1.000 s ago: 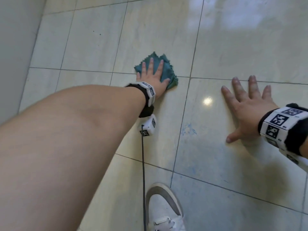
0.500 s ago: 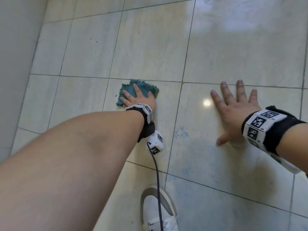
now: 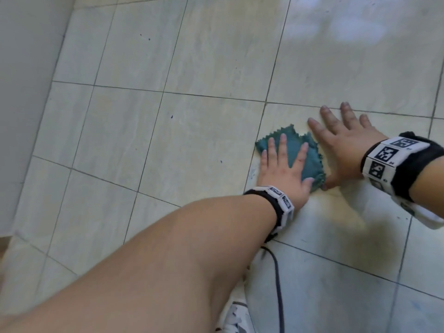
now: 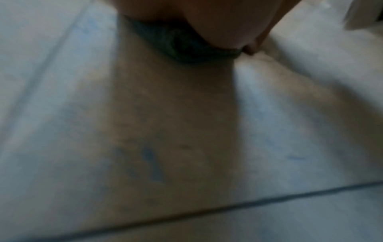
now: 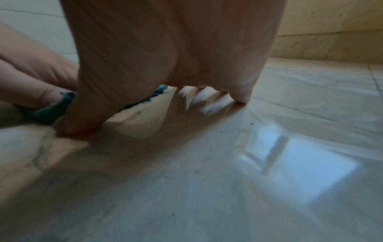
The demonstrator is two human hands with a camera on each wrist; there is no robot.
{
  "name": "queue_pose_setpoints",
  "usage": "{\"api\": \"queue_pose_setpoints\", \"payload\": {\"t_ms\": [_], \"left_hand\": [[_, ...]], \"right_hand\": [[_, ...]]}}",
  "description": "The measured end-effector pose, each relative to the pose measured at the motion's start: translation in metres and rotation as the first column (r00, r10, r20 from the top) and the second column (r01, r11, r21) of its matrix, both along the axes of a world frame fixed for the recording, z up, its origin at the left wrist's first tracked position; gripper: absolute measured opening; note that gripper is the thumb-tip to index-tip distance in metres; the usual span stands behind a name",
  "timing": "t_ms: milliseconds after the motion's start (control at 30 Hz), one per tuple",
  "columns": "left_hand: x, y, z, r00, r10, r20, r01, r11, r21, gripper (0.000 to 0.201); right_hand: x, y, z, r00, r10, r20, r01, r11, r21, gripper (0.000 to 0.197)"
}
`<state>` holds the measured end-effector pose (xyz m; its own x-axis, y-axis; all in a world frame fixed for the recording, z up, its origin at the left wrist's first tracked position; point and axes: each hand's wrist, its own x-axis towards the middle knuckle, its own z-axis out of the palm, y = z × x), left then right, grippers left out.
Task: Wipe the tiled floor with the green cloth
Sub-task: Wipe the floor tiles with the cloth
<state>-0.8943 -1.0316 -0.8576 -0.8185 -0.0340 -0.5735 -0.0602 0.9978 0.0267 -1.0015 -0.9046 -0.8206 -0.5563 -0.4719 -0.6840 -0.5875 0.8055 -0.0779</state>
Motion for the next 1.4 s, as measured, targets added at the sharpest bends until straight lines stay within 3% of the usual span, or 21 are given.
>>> {"api": "queue_pose_setpoints", "payload": {"t_ms": [67,200,300,367,467,633,700,767,833,933,1033,1100,1200,1300,1400], "left_hand": [[-0.003,-0.031,-0.002,1.0,0.014,-0.012,-0.015,0.999,-0.036,0.08],[-0.005,-0.111,0.005,0.924,0.379,-0.046,-0.381,0.915,-0.134,0.076],[-0.009,-0.129,0.009,0.898,0.44,-0.03,-0.439,0.886,-0.148,0.076],[-0.014,-0.123,0.011,0.926,0.376,-0.006,-0.374,0.917,-0.139,0.077],[-0.029,-0.101,0.011,0.987,0.16,0.026,-0.156,0.982,-0.107,0.079],[-0.077,-0.066,0.004,0.996,-0.081,-0.024,0.08,0.996,-0.034,0.078],[-0.085,-0.07,0.002,0.994,-0.093,-0.05,0.092,0.996,-0.019,0.078],[-0.084,-0.085,-0.001,0.997,-0.017,-0.081,0.016,1.0,-0.014,0.077],[-0.081,-0.115,-0.002,0.983,0.155,-0.1,-0.159,0.987,-0.034,0.076],[-0.08,-0.17,0.007,0.869,0.48,-0.123,-0.494,0.859,-0.137,0.075],[-0.081,-0.183,0.01,0.81,0.574,-0.116,-0.586,0.792,-0.171,0.074],[-0.086,-0.164,0.009,0.872,0.476,-0.116,-0.49,0.856,-0.168,0.076],[-0.094,-0.109,0.01,0.983,0.174,-0.053,-0.179,0.977,-0.112,0.079],[-0.09,-0.063,0.006,0.999,0.017,-0.041,-0.019,0.999,-0.045,0.079],[-0.091,-0.073,0.003,0.997,-0.034,-0.069,0.032,0.999,-0.024,0.077]], "right_hand": [[0.001,0.005,0.001,1.0,0.004,-0.008,-0.004,1.0,-0.007,0.155],[0.003,0.003,0.003,1.0,-0.011,0.001,0.011,1.0,-0.015,0.153],[0.004,0.004,0.001,1.0,-0.022,0.003,0.022,1.0,-0.014,0.154],[0.005,0.003,-0.001,1.0,-0.019,-0.002,0.019,1.0,-0.009,0.155],[0.003,-0.001,-0.002,1.0,-0.022,0.006,0.022,1.0,0.005,0.157],[0.0,-0.003,-0.004,1.0,-0.012,0.009,0.012,1.0,0.024,0.159],[0.0,-0.004,-0.003,1.0,-0.005,0.021,0.005,1.0,0.027,0.159],[0.0,-0.002,-0.003,1.0,-0.006,0.029,0.006,1.0,0.022,0.16],[-0.001,-0.002,-0.003,0.999,-0.008,0.039,0.007,1.0,0.012,0.161],[-0.004,-0.005,-0.004,0.999,-0.01,0.04,0.01,1.0,0.003,0.163],[-0.004,-0.006,-0.002,0.999,-0.015,0.047,0.015,1.0,0.001,0.163],[-0.003,-0.009,-0.002,0.999,-0.009,0.043,0.009,1.0,0.004,0.163],[-0.004,-0.014,-0.001,0.999,-0.011,0.033,0.01,1.0,0.018,0.162],[-0.003,-0.02,-0.002,1.0,-0.019,0.016,0.019,0.999,0.041,0.161],[-0.002,-0.028,-0.004,0.999,-0.047,0.009,0.047,0.998,0.037,0.16]]}}
